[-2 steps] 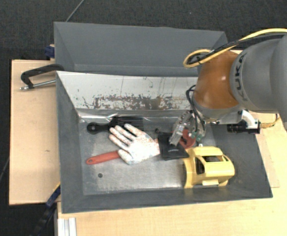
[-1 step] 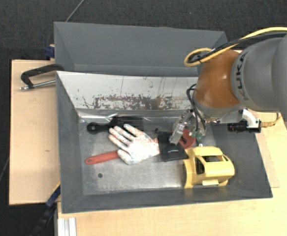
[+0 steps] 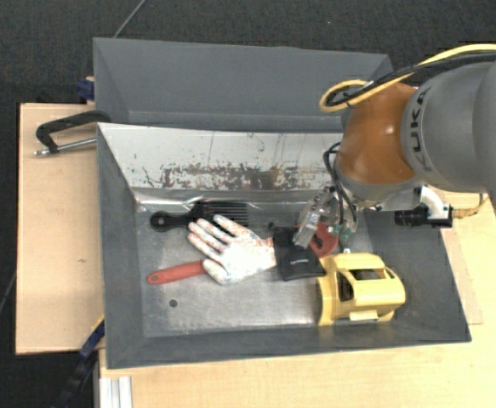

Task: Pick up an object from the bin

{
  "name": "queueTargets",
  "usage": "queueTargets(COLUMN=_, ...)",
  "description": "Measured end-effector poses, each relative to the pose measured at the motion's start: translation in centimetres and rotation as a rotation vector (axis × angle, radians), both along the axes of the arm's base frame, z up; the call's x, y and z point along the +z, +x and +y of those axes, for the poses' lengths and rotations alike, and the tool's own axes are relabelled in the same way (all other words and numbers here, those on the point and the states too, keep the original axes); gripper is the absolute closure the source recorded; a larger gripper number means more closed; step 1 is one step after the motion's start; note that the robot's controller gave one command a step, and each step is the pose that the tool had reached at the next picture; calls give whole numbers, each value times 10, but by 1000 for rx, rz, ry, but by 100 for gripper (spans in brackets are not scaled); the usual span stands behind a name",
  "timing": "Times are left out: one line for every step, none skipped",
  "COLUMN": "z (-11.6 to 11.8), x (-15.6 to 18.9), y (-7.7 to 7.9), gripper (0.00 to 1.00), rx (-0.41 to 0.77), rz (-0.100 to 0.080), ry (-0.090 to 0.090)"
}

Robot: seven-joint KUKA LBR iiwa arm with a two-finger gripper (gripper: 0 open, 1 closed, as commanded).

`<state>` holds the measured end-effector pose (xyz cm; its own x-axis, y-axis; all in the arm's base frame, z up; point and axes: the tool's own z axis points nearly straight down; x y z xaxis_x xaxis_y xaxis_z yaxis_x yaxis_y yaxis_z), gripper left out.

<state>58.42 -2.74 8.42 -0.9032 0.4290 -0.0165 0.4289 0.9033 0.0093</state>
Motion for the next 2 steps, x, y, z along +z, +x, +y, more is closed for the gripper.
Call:
queueTargets(z=0, x=3, y=0, gripper=100, rx=1, rz=-1, ry=0)
queueTargets(z=0, x=14, y=-1, gripper=100, rx=2, rz=0, ry=1)
